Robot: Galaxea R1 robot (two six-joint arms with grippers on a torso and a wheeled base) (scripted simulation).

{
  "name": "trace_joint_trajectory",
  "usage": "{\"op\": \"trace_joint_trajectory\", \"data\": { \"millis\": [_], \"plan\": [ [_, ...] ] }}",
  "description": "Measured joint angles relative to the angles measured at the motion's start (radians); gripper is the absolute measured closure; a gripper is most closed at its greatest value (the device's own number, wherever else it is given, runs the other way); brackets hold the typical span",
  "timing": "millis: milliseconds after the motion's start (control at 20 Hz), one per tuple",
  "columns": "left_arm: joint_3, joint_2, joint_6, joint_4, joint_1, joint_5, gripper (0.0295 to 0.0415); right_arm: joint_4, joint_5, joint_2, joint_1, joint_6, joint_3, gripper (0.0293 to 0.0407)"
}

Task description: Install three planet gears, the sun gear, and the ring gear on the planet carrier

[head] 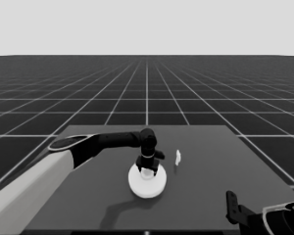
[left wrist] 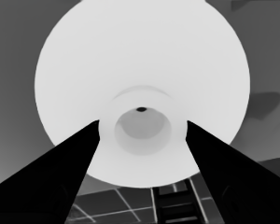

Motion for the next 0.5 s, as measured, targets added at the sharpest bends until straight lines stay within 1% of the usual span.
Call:
{"op": "trace_joint_trajectory", "data": {
  "millis": [500],
  "plan": [
    [0.0,0.0,0.087,0.0,0.0,0.0,0.0362,0.0,0.0,0.0,0.0,0.0,0.0,0.0315]
  ]
}}
